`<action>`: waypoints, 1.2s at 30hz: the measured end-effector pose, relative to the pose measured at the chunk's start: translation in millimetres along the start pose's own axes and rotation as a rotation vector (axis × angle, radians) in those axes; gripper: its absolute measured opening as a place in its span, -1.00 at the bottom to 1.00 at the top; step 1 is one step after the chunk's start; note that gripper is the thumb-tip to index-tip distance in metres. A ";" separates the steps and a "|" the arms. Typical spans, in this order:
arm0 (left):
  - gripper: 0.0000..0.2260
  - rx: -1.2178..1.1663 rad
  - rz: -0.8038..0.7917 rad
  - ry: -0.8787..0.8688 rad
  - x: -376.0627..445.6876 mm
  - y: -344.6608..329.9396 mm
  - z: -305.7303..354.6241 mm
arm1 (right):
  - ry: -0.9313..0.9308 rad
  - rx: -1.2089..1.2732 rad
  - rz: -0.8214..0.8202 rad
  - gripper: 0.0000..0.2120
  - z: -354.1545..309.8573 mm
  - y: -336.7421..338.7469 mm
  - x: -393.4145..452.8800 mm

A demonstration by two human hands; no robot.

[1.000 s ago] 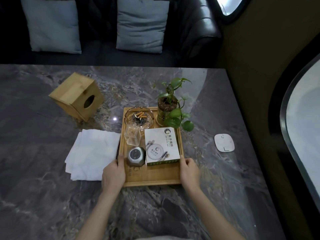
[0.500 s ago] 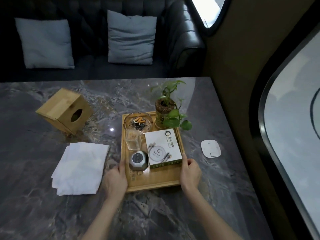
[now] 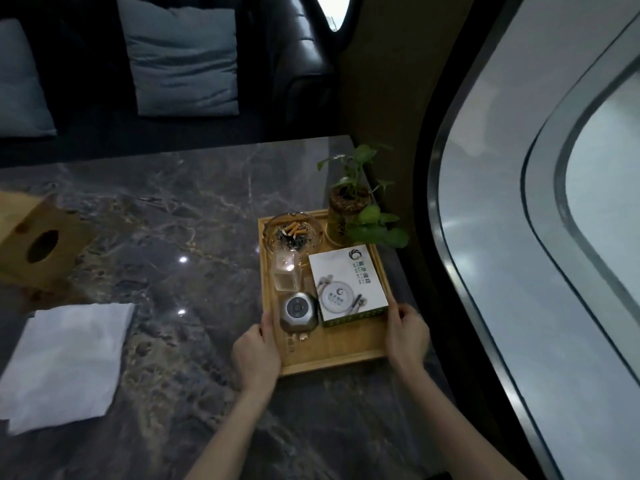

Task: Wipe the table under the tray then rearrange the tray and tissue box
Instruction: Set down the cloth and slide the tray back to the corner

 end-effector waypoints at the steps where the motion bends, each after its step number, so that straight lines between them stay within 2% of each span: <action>1: -0.47 0.003 -0.004 -0.006 -2.3 -4.5 2.7 | -0.003 0.009 -0.005 -0.61 4.2 3.6 1.8; 11: -0.52 0.057 0.004 -0.017 -20.5 -26.5 16.2 | -0.037 -0.010 -0.032 -0.61 34.4 18.7 12.6; 17: -0.57 0.057 -0.082 -0.025 -24.4 -29.3 16.2 | -0.018 -0.069 -0.045 -0.64 34.8 20.8 10.4; 22: -0.56 0.241 -0.191 -0.090 -20.1 -34.7 21.6 | 0.202 -0.376 -0.066 -0.69 17.1 26.1 10.7; 26: -0.59 0.448 -0.255 -0.154 -16.6 -36.7 24.7 | 0.251 -0.497 -0.074 -0.68 12.6 25.9 11.0; 30: -0.74 0.566 -0.270 -0.245 -18.4 -36.3 25.6 | 0.230 -0.518 -0.090 -0.71 15.0 24.0 10.2; 36: -0.76 0.558 -0.270 -0.235 -18.2 -32.4 25.6 | 0.183 -0.423 -0.098 -0.75 17.6 25.5 3.8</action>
Point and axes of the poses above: each hand's wrist, its own x-axis towards the middle knuckle, its own y-axis out of the back of the hand, z = x × y, the point moved 7 cm from there along x, towards the middle knuckle, and after that the axes turned 2 degrees about -z, right-handed, at the moved point
